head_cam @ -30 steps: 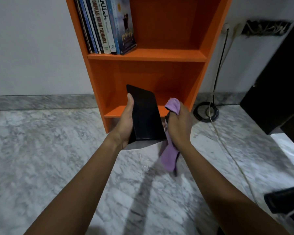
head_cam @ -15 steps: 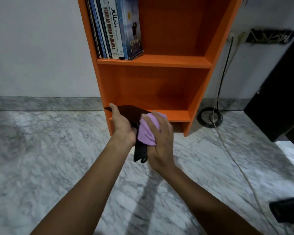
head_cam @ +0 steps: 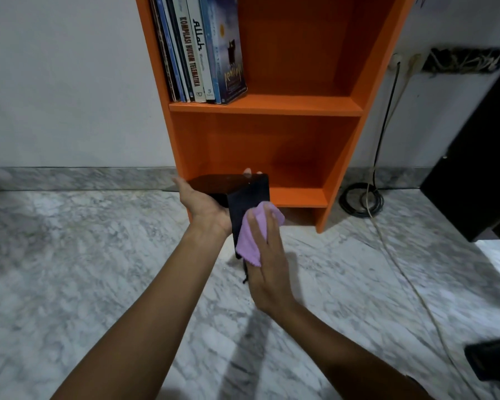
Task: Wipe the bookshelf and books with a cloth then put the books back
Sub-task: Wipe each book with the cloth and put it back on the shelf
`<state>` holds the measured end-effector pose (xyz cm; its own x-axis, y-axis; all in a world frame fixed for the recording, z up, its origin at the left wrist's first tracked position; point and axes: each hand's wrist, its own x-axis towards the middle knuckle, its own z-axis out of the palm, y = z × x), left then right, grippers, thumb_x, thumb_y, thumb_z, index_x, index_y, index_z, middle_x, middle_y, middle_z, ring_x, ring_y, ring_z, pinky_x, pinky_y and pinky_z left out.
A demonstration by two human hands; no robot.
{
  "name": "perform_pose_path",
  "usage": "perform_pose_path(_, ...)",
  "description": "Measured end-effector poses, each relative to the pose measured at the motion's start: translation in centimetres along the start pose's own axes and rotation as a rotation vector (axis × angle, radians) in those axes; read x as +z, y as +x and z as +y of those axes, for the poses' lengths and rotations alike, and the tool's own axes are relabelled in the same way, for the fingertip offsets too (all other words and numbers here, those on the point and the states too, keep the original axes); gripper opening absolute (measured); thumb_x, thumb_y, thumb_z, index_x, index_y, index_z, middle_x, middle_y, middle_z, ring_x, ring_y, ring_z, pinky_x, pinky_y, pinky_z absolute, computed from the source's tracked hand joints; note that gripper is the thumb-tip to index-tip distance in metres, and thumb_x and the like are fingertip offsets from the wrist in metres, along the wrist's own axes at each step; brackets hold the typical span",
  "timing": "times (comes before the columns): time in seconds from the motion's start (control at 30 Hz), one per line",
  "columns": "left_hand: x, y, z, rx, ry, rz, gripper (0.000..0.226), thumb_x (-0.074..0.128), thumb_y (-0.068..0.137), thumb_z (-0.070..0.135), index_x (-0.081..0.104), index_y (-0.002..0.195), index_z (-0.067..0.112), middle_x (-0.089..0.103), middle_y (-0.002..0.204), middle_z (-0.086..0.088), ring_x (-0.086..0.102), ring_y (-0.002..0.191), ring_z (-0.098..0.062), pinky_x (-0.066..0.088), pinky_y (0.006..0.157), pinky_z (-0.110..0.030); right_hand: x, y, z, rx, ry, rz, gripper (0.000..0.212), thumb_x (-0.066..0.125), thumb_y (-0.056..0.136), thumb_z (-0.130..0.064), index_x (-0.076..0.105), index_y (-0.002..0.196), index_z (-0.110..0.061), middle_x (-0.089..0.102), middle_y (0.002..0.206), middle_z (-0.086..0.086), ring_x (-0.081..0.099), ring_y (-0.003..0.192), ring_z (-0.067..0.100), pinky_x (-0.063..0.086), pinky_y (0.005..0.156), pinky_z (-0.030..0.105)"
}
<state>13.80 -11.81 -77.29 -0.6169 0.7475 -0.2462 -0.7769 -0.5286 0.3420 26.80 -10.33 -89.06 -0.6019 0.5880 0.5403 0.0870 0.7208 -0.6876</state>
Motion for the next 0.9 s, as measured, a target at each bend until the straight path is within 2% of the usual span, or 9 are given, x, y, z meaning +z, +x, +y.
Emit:
perform_pose_path(0.1, 0.0, 0.5, 0.9, 0.021, 0.058, -0.026, 0.102, 0.030, 0.079, 0.091, 0.054, 0.142, 0.014, 0.063, 0.131, -0.028, 0.060, 0.121, -0.050, 0.046, 0.103, -0.065, 0.1, -1.3, 1.0, 0.119, 0.041, -0.037, 0.084, 0.060, 0.088, 0.010, 0.042, 0.149, -0.044, 0.041, 0.158, 0.004, 0.036, 0.143, 0.005, 0.031, 0.116, 0.022)
perform_pose_path(0.17, 0.1, 0.4, 1.0, 0.055, 0.133, -0.038, 0.102, 0.034, 0.078, 0.092, 0.055, 0.140, 0.014, 0.064, 0.130, -0.029, 0.059, 0.122, -0.052, 0.048, 0.101, -0.065, -0.5, -0.5, 0.6, 0.386, 0.330, 0.143, 0.050, 0.055, 0.094, 0.010, 0.073, 0.118, -0.031, 0.070, 0.113, 0.014, 0.062, 0.095, -0.004, 0.052, 0.085, 0.019)
perform_pose_path(0.23, 0.1, -0.2, 0.9, 0.092, 0.222, -0.074, 0.100, 0.036, 0.081, 0.089, 0.054, 0.141, 0.012, 0.064, 0.129, -0.029, 0.061, 0.118, -0.052, 0.051, 0.096, -0.065, -1.3, 1.5, 1.0, 0.649, 0.416, 0.335, 0.041, 0.058, 0.095, 0.004, 0.077, 0.085, -0.031, 0.067, 0.074, 0.005, 0.052, 0.058, -0.003, 0.047, 0.060, 0.025)
perform_pose_path(0.33, 0.2, -1.3, 0.7, 0.127, 0.408, -0.115, 0.090, 0.031, 0.088, 0.083, 0.059, 0.133, 0.010, 0.064, 0.119, -0.029, 0.062, 0.115, -0.050, 0.049, 0.099, -0.066, -3.2, 5.1, 0.4, 0.723, 0.371, 0.443, 0.032, 0.058, 0.094, -0.008, 0.060, 0.066, -0.023, 0.049, 0.058, -0.005, 0.038, 0.056, 0.012, 0.033, 0.060, 0.035)
perform_pose_path(0.43, 0.7, -2.4, 0.1, 0.140, 0.515, -0.140, 0.077, 0.022, 0.096, 0.074, 0.072, 0.110, 0.017, 0.074, 0.102, -0.018, 0.072, 0.097, -0.036, 0.058, 0.092, -0.053, -5.0, 7.6, -3.7, 0.516, 0.513, 0.396, 0.025, 0.057, 0.100, -0.017, 0.054, 0.075, -0.019, 0.048, 0.057, -0.012, 0.040, 0.053, 0.009, 0.035, 0.057, 0.031)
perform_pose_path(0.5, 0.6, -2.5, -0.5, 0.102, 0.586, -0.182, 0.081, 0.015, 0.100, 0.068, 0.073, 0.086, 0.013, 0.074, 0.074, -0.008, 0.074, 0.070, -0.020, 0.062, 0.063, -0.031, -4.8, 8.0, -6.7, 0.317, 0.631, 0.175, 0.016, 0.052, 0.101, -0.029, 0.066, 0.095, -0.026, 0.063, 0.072, -0.009, 0.056, 0.064, 0.008, 0.046, 0.060, 0.024)
perform_pose_path(0.57, 0.1, -2.5, -0.8, -0.001, 0.620, -0.251, 0.087, 0.016, 0.096, 0.073, 0.067, 0.071, 0.007, 0.066, 0.059, -0.005, 0.069, 0.057, -0.016, 0.055, 0.052, -0.022, -3.7, 7.7, -7.4, 0.187, 0.432, -0.055, 0.027, 0.044, 0.099, -0.047, 0.064, 0.114, -0.057, 0.065, 0.113, -0.017, 0.061, 0.109, 0.015, 0.050, 0.097, 0.036)
perform_pose_path(0.7, -0.3, -3.0, -1.7, -0.059, 0.630, -0.309, 0.089, 0.026, 0.096, 0.072, 0.062, 0.122, -0.004, 0.077, 0.092, -0.011, 0.076, 0.089, -0.022, 0.061, 0.071, -0.031, -4.3, 8.1, -3.9, 0.189, 0.067, -0.153, 0.037, 0.033, 0.102, -0.061, 0.039, 0.137, -0.069, 0.032, 0.149, -0.035, 0.018, 0.143, 0.006, 0.018, 0.121, 0.046)
perform_pose_path(0.9, -0.4, -4.0, -3.4, -0.068, 0.589, -0.332, 0.067, 0.020, 0.104, 0.057, 0.070, 0.123, 0.017, 0.073, 0.123, -0.009, 0.070, 0.114, -0.025, 0.059, 0.086, -0.034, -5.9, 9.5, 0.4, 0.328, 0.090, -0.011, 0.044, 0.035, 0.107, -0.049, 0.053, 0.145, -0.035, 0.059, 0.135, -0.015, 0.047, 0.125, 0.003, 0.035, 0.110, 0.029)
